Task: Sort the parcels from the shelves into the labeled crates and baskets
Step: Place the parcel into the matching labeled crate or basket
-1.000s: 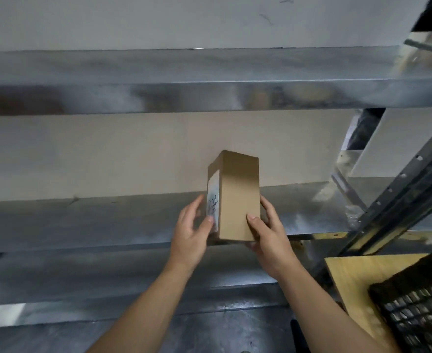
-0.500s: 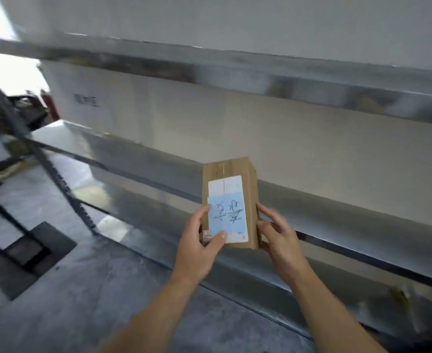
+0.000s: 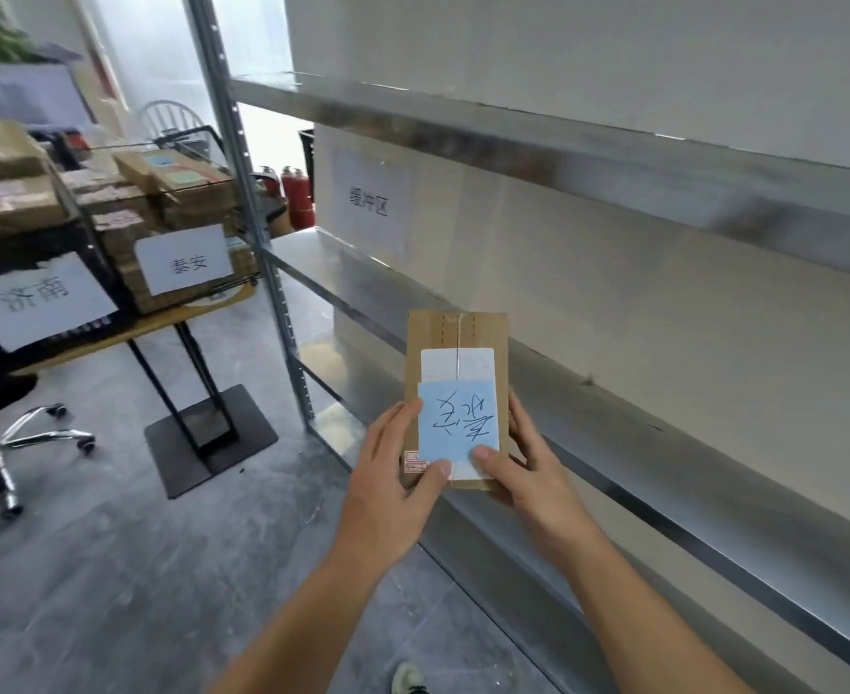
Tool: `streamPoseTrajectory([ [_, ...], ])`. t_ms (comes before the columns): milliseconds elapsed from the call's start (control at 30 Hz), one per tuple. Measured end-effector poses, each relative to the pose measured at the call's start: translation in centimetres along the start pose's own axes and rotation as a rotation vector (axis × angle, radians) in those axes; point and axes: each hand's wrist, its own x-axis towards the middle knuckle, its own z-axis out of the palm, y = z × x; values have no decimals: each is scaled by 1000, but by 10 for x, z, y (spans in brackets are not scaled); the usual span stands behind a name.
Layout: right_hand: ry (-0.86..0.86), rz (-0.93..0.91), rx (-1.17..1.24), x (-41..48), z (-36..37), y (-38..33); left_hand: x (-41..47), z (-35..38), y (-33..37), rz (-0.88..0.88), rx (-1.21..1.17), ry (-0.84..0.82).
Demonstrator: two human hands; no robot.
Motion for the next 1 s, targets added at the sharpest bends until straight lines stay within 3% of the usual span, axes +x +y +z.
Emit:
streamPoseTrajectory([
  [200, -50, -47, 56, 97, 34, -2, 74, -29, -24, 0, 60, 93],
  [533, -100, -155, -13, 238, 93, -11, 172, -84, -61, 19, 351, 242],
  [700, -183, -91, -14, 282, 123, -4, 190, -116, -83, -73, 392, 336],
  [867, -206, -28, -33, 322, 147, 0, 213, -140, -102, -150, 450, 323],
  [1000, -233, -33, -38, 352, 168, 3, 237, -171, -118, -230, 610, 343],
])
